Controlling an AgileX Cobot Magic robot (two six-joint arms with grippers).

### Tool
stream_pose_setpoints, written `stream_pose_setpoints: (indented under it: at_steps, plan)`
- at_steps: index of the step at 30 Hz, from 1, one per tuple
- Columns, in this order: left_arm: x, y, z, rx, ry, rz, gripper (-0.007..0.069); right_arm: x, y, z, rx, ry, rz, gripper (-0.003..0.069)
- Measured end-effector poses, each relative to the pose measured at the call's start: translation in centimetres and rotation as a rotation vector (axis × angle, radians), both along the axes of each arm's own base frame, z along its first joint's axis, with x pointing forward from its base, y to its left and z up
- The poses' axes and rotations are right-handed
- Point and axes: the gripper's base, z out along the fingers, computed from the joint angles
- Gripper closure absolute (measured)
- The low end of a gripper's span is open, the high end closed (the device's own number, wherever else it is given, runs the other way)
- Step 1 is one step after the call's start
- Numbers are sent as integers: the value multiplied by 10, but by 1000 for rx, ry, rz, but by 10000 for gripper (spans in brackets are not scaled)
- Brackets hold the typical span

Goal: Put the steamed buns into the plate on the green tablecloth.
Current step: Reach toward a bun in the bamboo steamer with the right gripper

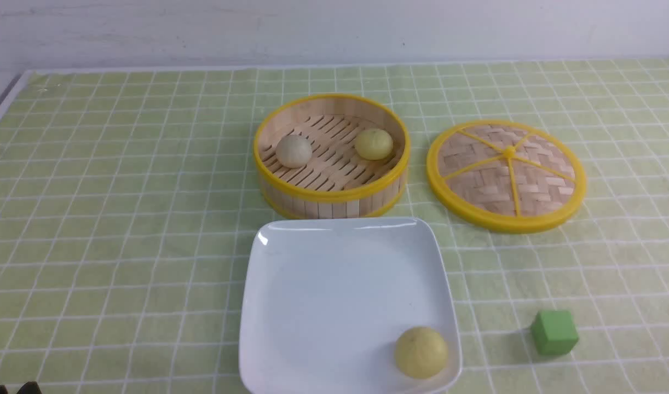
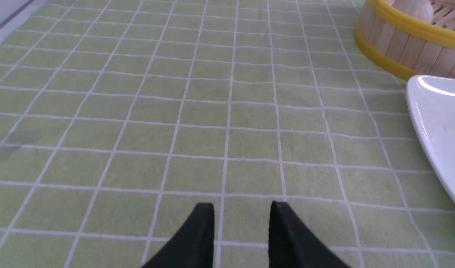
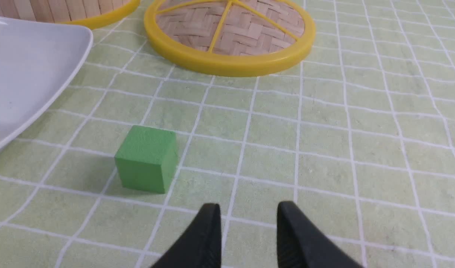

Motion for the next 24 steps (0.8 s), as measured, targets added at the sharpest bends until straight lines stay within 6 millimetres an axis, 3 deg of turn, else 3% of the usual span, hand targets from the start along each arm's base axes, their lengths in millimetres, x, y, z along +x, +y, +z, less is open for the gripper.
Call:
stream_pose_setpoints:
  at_steps: [24]
  plan:
    - [0,0,0,0,0,0,384,0,-1,0,-21,-3,-2,420]
